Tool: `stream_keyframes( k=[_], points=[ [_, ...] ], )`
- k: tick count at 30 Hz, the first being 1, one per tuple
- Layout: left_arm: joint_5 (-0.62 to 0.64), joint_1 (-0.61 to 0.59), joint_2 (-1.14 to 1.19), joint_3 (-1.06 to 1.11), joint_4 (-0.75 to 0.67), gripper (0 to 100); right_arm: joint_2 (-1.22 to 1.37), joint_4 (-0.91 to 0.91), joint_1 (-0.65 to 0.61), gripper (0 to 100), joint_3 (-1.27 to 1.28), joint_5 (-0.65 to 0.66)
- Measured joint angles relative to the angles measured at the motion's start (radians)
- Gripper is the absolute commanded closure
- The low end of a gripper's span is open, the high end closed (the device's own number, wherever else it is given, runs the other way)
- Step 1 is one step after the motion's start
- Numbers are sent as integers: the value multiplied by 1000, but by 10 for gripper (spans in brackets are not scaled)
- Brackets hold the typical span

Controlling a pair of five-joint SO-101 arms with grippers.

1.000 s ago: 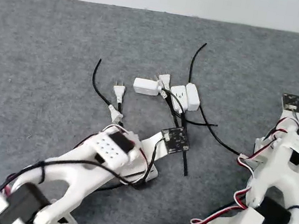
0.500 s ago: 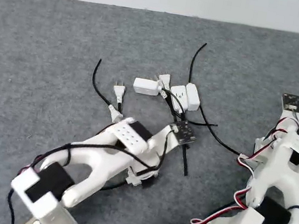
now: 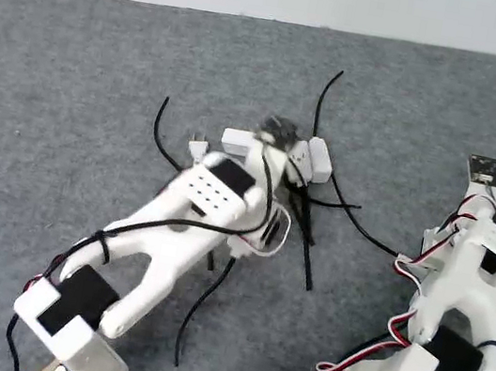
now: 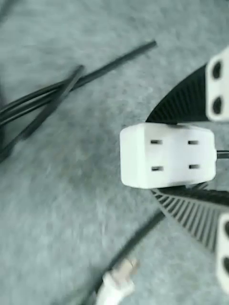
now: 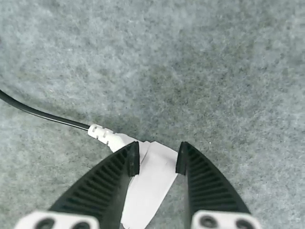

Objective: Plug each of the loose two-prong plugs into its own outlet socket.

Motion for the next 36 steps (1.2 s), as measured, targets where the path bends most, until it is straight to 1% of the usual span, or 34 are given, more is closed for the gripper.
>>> stream_keyframes(
  k=[3,8,11,15,17,22,23,25,30,33,36],
  points=[
    [60,-21,-3,-35,43,984,0,0,0,869,0,0],
    [173,-71,75,-55,37,984,0,5,0,870,0,0],
    [201,-107,175,-72,2,984,0,29,0,870,0,0],
    [210,-115,307,-123,-11,976,0,37,0,870,-2,0],
    [210,-114,319,-152,-6,930,0,38,0,866,-2,0],
    [207,-89,319,-163,18,742,0,86,0,865,-2,48],
    [207,-89,319,-161,25,718,0,91,0,865,-2,55],
    [207,-89,319,-161,35,707,0,97,0,865,-2,61],
    [203,-89,215,-92,55,707,0,129,-23,864,-5,71],
    [158,-89,86,-15,54,707,-35,164,-54,861,-9,68],
    [112,-89,-57,92,23,707,-112,190,-83,813,-20,68]
  ],
)
